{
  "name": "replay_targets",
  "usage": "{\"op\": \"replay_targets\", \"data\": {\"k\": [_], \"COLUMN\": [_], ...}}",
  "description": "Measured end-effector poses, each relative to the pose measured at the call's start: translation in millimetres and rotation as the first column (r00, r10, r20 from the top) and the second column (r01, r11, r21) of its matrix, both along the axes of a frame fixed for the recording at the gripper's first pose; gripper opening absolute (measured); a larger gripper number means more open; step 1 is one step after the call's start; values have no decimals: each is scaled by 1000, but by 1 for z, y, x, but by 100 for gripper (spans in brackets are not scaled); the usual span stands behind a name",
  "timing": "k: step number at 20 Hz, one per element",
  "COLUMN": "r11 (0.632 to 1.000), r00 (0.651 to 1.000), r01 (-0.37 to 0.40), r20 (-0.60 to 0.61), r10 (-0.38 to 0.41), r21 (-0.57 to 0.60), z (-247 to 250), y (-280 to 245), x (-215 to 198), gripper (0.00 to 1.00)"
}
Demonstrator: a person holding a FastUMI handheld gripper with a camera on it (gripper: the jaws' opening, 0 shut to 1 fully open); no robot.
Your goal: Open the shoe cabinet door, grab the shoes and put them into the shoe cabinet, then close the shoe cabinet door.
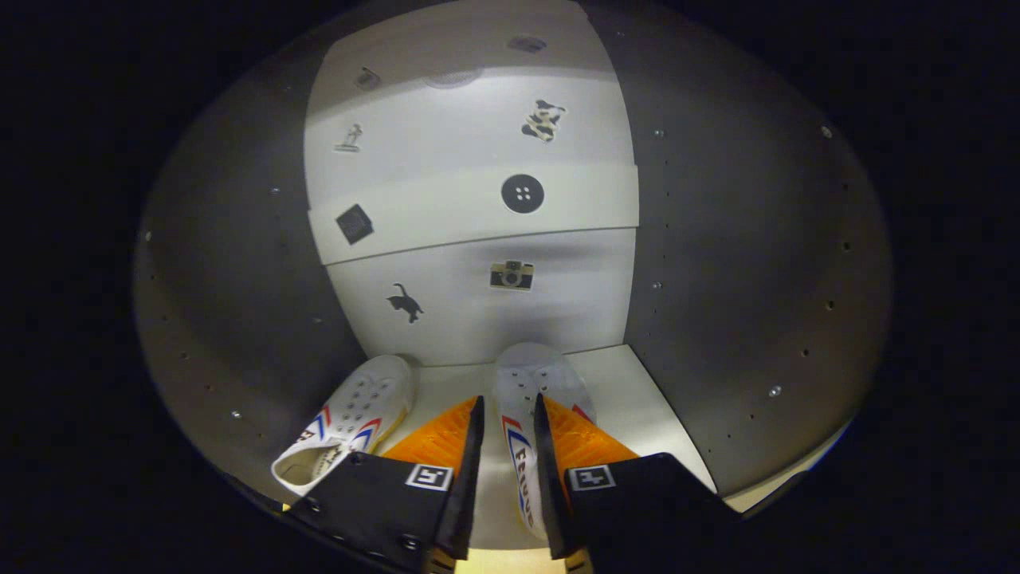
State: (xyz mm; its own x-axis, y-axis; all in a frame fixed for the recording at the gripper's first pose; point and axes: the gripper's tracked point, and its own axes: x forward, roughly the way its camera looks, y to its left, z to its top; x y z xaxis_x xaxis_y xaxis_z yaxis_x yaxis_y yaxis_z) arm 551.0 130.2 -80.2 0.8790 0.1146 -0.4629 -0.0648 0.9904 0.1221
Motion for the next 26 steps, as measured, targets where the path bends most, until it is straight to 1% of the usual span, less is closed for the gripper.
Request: {"op": "replay_targets", "data": {"k": [2, 4, 8, 10, 12, 15, 16, 18, 21, 24, 26], "r11": [1000, 999, 997, 995, 993, 990, 991, 994, 999, 998, 991], "r00": [999, 996, 981, 968, 952, 926, 923, 928, 936, 937, 929], "r01": [-7, -33, -72, -88, -114, -141, -135, -112, -33, 63, 135], "r20": [44, 83, 180, 230, 281, 350, 360, 356, 350, 344, 349], "r10": [8, 35, 77, 98, 122, 141, 132, 108, 30, -60, -127], "r21": [-19, -27, -39, -53, -44, -25, -19, -9, 0, 2, 2], "z": [12, 27, 60, 76, 90, 110, 112, 112, 114, 118, 123], "y": [3, 8, 14, 11, 11, -6, -16, -42, -94, -153, -194], "x": [-33, -78, -180, -235, -289, -360, -381, -418, -459, -486, -494], "gripper": [69, 99, 98, 98, 98, 98, 98, 98, 98, 98, 98]}}
